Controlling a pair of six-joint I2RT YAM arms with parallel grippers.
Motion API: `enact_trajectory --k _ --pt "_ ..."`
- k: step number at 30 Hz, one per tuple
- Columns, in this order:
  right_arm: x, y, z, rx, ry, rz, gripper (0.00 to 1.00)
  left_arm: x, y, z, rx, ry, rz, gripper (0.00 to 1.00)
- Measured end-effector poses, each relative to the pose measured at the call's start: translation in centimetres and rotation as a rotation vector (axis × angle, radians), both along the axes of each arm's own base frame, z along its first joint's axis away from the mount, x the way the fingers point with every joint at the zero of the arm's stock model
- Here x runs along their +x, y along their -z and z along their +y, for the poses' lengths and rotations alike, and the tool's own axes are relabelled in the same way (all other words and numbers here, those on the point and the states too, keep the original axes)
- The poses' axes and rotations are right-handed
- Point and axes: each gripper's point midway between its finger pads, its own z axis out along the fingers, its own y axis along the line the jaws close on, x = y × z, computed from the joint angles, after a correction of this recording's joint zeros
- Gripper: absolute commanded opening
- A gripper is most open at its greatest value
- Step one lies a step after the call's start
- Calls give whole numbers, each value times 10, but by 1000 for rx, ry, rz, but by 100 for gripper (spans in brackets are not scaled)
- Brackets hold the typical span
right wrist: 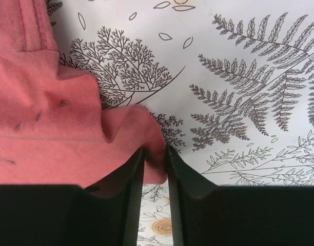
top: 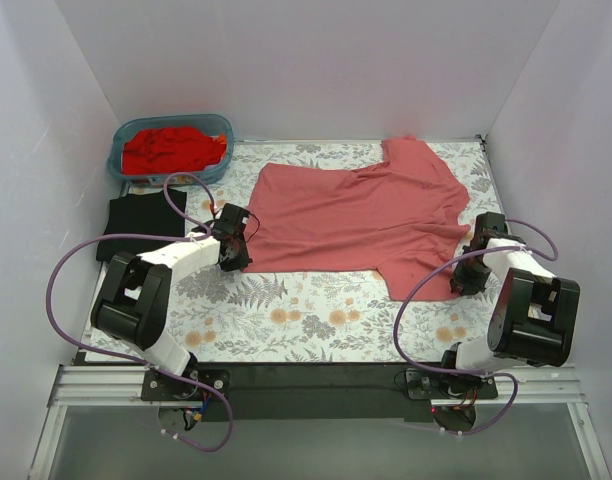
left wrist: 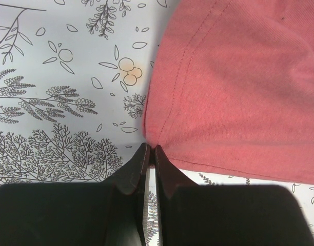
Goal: Fold and stack the t-shirts
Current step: Flatten the tshirt out
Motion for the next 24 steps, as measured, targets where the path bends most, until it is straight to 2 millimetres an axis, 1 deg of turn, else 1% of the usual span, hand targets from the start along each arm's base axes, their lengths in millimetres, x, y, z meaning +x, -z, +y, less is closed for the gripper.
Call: enact_trajectory --k 1,3,4,7,13,15,16,17,19,20,21,22,23,24 --pt "0 0 0 -2 0 -5 23 0 0 0 0 1 0 0" --pt "1 0 0 -3 -2 -13 17 0 0 0 1 2 -1 0" --pt "1 0 0 0 -2 -15 10 0 0 0 0 2 -1 0" --pt "2 0 1 5 -5 -23 1 0 0 0 1 3 0 0" --pt "4 -3 1 6 -18 -20 1 1 0 1 -15 -7 6 0" --pt "10 -10 -1 2 -29 -20 1 6 -4 4 -22 -23 11 0" --pt "18 -18 -3 -5 -35 -36 1 12 -8 5 -25 -33 10 0" --pt "29 -30 -6 -15 -41 -65 1 20 -16 4 -29 -40 -1 0" --pt "55 -61 -13 -41 -51 -141 1 40 -39 2 -38 -52 -42 0" --pt "72 -84 -18 -61 -54 -196 1 51 -56 0 -44 -57 -69 0" --pt "86 -108 -22 -81 -56 -250 1 64 -77 -3 -50 -61 -110 0" --pt "102 -138 -27 -107 -55 -320 1 79 -104 -6 -58 -65 -163 0" --pt "116 -170 -32 -136 -54 -398 1 91 -127 -8 -65 -68 -212 0" --pt "125 -204 -36 -168 -52 -474 1 103 -159 -10 -78 -71 -279 0"
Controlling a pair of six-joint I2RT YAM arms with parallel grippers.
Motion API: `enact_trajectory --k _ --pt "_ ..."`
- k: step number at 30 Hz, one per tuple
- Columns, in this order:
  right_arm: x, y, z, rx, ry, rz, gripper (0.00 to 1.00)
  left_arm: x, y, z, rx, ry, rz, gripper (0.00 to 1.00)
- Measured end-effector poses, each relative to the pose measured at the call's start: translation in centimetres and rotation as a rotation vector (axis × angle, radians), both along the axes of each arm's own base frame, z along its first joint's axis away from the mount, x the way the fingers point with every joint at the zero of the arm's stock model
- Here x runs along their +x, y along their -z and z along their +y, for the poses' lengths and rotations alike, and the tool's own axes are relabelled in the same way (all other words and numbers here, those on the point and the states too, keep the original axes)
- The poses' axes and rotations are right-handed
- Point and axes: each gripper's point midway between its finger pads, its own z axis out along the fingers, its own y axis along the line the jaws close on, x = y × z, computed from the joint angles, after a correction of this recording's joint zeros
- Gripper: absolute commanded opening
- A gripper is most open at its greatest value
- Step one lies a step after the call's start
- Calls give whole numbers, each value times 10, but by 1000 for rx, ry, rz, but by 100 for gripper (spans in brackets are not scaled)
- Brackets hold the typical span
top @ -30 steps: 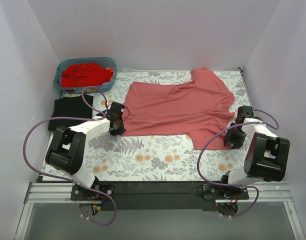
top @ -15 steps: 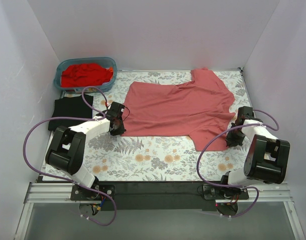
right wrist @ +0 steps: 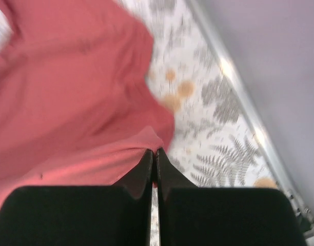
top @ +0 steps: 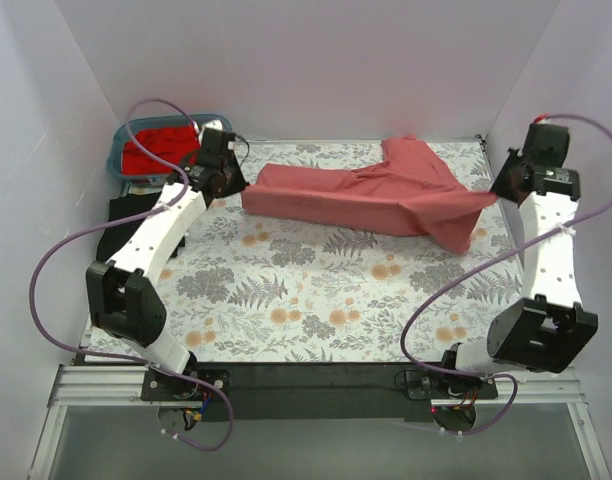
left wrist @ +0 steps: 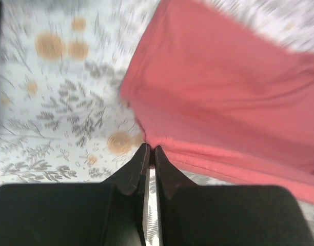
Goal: Fold and stack the t-shirts
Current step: Flatten the tshirt out
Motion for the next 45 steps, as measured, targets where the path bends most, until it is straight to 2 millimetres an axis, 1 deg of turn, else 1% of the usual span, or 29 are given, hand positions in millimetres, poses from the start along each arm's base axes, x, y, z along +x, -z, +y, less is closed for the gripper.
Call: enact_trajectory --k 1,2,3,4,5,6,7,8,9,10,11,13,16,17,19,21,24,27,28,31,33,34,36,38,39,40,41,43,45 --pt "4 -35 -3 -28 4 -69 1 8 -32 -2 -13 -1 -67 0" --pt "5 -63 -5 -50 8 -134 1 11 -64 -1 -21 -5 -126 0" --pt "2 -100 -7 -80 17 -219 1 11 -96 0 -28 -8 -181 0" --pt "-4 -125 -7 -97 23 -276 1 10 -124 2 -40 -12 -239 0" --pt "-17 -157 -6 -121 33 -344 1 3 -163 6 -52 -15 -316 0" --pt "-28 -181 -6 -142 44 -400 1 -5 -191 10 -64 -17 -374 0" --pt "-44 -211 -5 -170 57 -468 1 -19 -231 16 -84 -23 -465 0" --pt "-62 -241 -5 -201 71 -540 1 -32 -258 20 -101 -26 -532 0" --pt "-80 -270 -4 -232 86 -616 1 -53 -286 25 -126 -23 -609 0" --pt "-95 -289 -2 -252 96 -672 1 -76 -310 32 -148 -20 -674 0" --pt "-119 -313 1 -281 110 -747 1 -98 -330 39 -171 -18 -736 0" --pt "-155 -340 9 -312 110 -848 1 -145 -368 57 -214 -25 -868 0" --pt "-209 -370 15 -357 121 -974 1 -200 -409 78 -257 -30 -1017 0" --pt "-220 -378 15 -368 118 -1007 1 -213 -422 83 -268 -31 -1063 0" --pt "-237 -396 16 -397 106 -1075 1 -227 -439 88 -276 -31 -1119 0" --pt "-243 -410 16 -429 95 -1116 1 -227 -444 89 -264 -29 -1134 0" --pt "-232 -418 19 -466 36 -1122 1 -202 -439 83 -217 -30 -1098 0" --pt "-201 -425 25 -505 -21 -1104 1 -151 -422 71 -145 -40 -1023 0" --pt "-185 -426 28 -519 -40 -1090 1 -134 -414 67 -122 -44 -996 0" --pt "-120 -409 38 -555 -105 -1004 1 -67 -367 48 -31 -43 -877 0" --pt "-75 -378 45 -568 -152 -913 1 -18 -318 35 35 -29 -770 0" --pt "-48 -358 49 -576 -176 -857 1 0 -297 31 57 -24 -726 0" --pt "3 -308 55 -584 -227 -741 1 44 -233 25 108 -11 -598 0" --pt "50 -254 62 -586 -279 -630 1 80 -173 28 143 -12 -483 0" --pt "73 -222 65 -584 -304 -567 1 96 -142 30 157 -14 -430 0" --pt "94 -189 68 -579 -330 -506 1 108 -119 33 167 -17 -391 0" --pt "112 -155 71 -571 -354 -444 1 122 -86 37 178 -18 -337 0" --pt "140 -102 75 -555 -388 -352 1 140 -38 42 192 -18 -260 0" --pt "173 -24 79 -515 -427 -225 1 155 27 48 204 -13 -158 0"
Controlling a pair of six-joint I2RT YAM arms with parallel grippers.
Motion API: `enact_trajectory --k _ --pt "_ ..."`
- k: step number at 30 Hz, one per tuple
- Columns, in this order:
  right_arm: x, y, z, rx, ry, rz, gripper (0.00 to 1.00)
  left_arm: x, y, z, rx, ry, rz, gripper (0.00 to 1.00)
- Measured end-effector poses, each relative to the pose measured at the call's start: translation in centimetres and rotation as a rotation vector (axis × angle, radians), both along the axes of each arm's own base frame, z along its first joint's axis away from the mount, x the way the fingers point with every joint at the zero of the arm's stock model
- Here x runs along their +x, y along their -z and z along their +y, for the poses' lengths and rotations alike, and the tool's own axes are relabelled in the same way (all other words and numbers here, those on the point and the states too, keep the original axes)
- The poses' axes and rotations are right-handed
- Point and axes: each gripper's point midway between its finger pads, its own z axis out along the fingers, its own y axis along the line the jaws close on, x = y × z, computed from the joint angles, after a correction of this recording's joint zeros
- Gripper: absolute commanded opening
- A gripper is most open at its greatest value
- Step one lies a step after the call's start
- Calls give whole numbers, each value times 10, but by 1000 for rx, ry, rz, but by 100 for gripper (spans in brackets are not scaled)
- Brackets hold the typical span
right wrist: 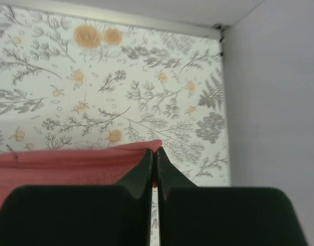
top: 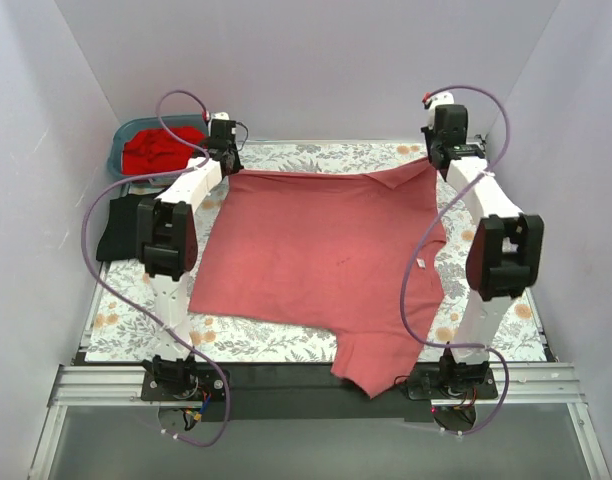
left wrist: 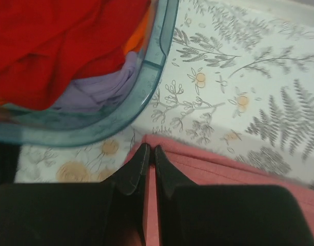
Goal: Fold and stack the t-shirts
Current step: Flatten the tshirt out, then fold the tshirt
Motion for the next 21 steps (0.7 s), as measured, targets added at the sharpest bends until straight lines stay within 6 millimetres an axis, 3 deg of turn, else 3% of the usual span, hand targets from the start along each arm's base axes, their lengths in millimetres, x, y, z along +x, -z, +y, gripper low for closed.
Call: enact_trajectory --k 4,5,6,7,10,15,21 --pt "28 107 0 57 7 163 1 25 107 2 5 5 139 0" --pt "29 124 -2 71 14 192 1 26 122 3 6 5 159 0" --pt "29 143 -5 91 19 223 1 36 118 -1 -6 15 134 0" --pt "30 147 -7 106 23 229 1 39 114 -2 -13 20 124 0" --pt "34 143 -9 140 13 215 1 47 103 -3 -28 33 93 0" --pt "31 125 -5 183 -9 199 1 48 103 -4 -35 45 91 0" --pt "12 78 4 235 -37 151 1 44 94 -1 -37 51 89 0"
